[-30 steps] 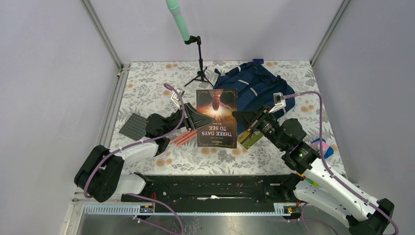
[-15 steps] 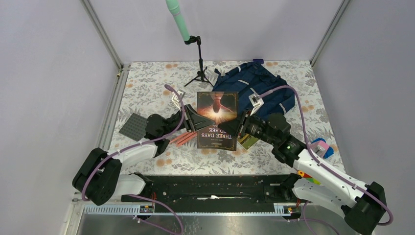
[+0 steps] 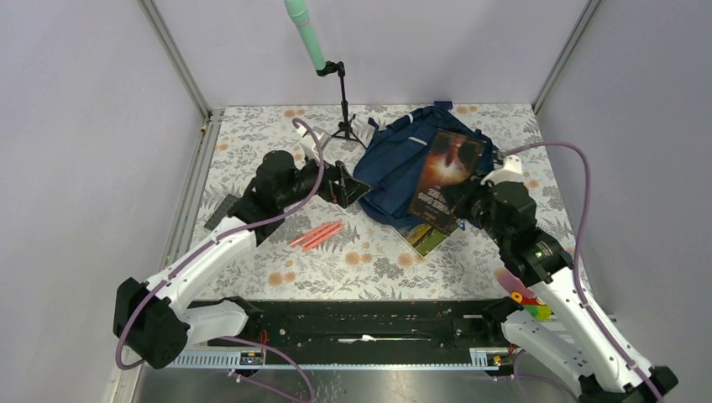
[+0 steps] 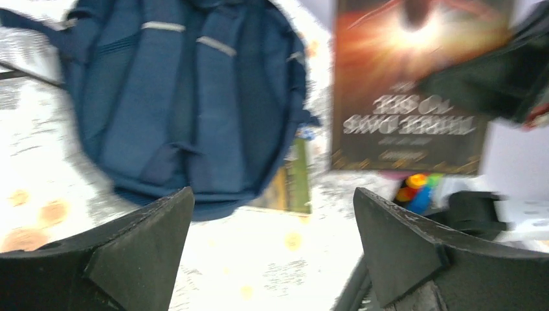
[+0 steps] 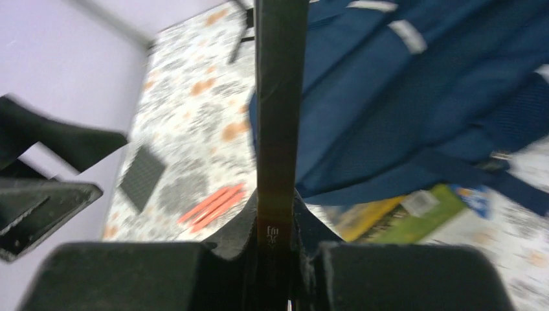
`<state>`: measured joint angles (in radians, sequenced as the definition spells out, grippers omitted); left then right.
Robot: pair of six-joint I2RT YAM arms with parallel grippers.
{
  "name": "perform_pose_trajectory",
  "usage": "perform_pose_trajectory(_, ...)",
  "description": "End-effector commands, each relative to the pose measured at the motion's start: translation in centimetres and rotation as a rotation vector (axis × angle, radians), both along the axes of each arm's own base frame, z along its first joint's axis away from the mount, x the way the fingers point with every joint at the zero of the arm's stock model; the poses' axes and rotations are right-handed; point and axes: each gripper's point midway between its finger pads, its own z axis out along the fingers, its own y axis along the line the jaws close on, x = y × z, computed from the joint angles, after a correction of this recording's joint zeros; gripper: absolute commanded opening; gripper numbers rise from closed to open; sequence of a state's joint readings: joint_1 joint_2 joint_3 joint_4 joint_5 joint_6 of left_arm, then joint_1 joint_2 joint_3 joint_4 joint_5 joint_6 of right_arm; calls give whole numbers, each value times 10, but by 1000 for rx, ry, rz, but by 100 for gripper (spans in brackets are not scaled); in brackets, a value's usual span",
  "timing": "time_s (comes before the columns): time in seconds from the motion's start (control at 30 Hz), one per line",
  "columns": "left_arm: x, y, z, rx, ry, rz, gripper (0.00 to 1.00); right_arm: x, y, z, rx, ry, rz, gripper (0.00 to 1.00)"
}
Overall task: Pack the student bag
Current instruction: Place the student bag at the center of the board, then place the book in the student bag.
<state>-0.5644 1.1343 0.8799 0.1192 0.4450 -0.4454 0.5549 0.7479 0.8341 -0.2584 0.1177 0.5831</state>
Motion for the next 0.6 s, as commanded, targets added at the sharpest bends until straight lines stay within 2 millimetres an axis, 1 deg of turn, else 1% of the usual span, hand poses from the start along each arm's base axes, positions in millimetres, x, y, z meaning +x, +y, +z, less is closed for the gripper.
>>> perform_pose_trajectory(0.0, 24, 18, -60, 402, -88, 42, 96, 10, -62, 10, -101, -9, -219, 0)
perform_pose_trajectory(0.1, 23, -3, -86, 548, -230, -95, 96, 9, -83, 2, -136, 15, -294, 0)
perform_pose_trajectory(0.17, 29, -14, -102, 624, -322, -123, 96, 6, -88, -2, -147, 23, -309, 0)
perform_pose_trajectory(0.2, 34, -18, -112, 661, -359, -136, 96, 3, -88, -4, -144, 22, -302, 0)
perform_pose_trajectory(0.27, 43, -24, -123, 712, -417, -135, 96, -2, -87, -10, -140, 32, -287, 0)
perform_pose_trajectory(0.4, 51, -39, -143, 759, -535, -169, 97, -16, -81, -23, -102, 38, -242, 0)
perform_pose_trajectory(0.5, 52, -47, -163, 798, -552, -205, 98, -24, -75, -32, -57, 61, -211, 0)
perform_pose_trajectory(0.57, 56, -50, -171, 829, -572, -192, 98, -28, -70, -37, -35, 82, -192, 0)
